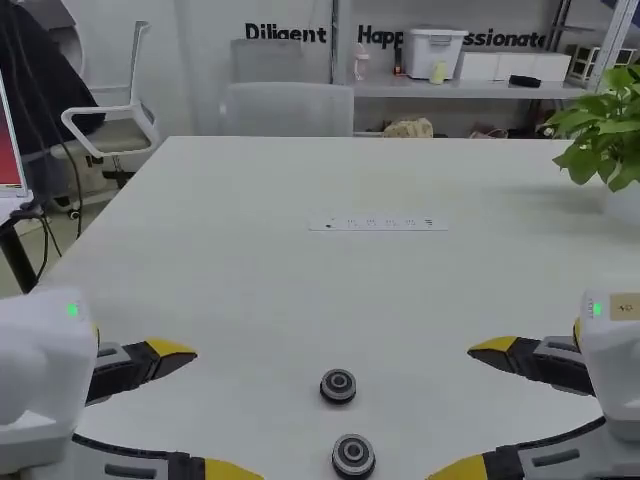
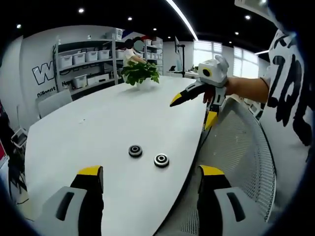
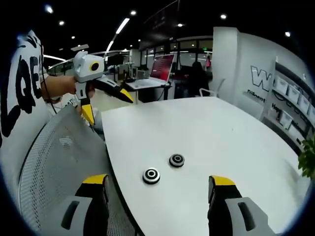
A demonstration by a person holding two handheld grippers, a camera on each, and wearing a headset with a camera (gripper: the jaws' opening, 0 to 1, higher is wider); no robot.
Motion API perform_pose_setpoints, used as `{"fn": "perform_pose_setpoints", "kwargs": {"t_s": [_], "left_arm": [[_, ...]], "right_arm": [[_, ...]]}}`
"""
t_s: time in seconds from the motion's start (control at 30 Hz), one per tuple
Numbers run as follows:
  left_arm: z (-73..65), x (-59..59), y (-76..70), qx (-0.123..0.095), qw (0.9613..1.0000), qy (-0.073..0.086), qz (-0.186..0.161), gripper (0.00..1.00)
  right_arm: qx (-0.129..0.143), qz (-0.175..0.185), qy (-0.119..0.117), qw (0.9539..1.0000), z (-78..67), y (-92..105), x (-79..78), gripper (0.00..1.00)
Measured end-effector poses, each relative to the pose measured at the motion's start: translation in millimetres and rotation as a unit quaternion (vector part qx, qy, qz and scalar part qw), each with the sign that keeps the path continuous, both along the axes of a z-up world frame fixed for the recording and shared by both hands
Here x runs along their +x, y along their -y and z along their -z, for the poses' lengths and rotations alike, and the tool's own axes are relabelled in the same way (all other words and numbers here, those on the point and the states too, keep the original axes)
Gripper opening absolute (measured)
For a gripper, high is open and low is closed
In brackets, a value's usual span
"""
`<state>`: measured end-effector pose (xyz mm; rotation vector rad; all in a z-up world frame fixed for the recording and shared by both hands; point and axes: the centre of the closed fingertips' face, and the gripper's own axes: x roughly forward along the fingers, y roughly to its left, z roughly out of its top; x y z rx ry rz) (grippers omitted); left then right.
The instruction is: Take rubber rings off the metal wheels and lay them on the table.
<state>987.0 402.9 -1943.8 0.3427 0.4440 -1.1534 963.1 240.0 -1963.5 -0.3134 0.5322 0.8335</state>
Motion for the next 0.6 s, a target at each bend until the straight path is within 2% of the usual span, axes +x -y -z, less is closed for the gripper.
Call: {"fn": "perform_pose_setpoints", "kwargs": {"t_s": [0.6], "left_arm": [[1.0, -0.6, -4.8, 0.000, 1.0000, 0.002, 0.003, 0.72]], "right_arm": [[0.000, -0.004, 0.006, 1.0000, -2.0, -12.2, 0.6, 0.81]]}}
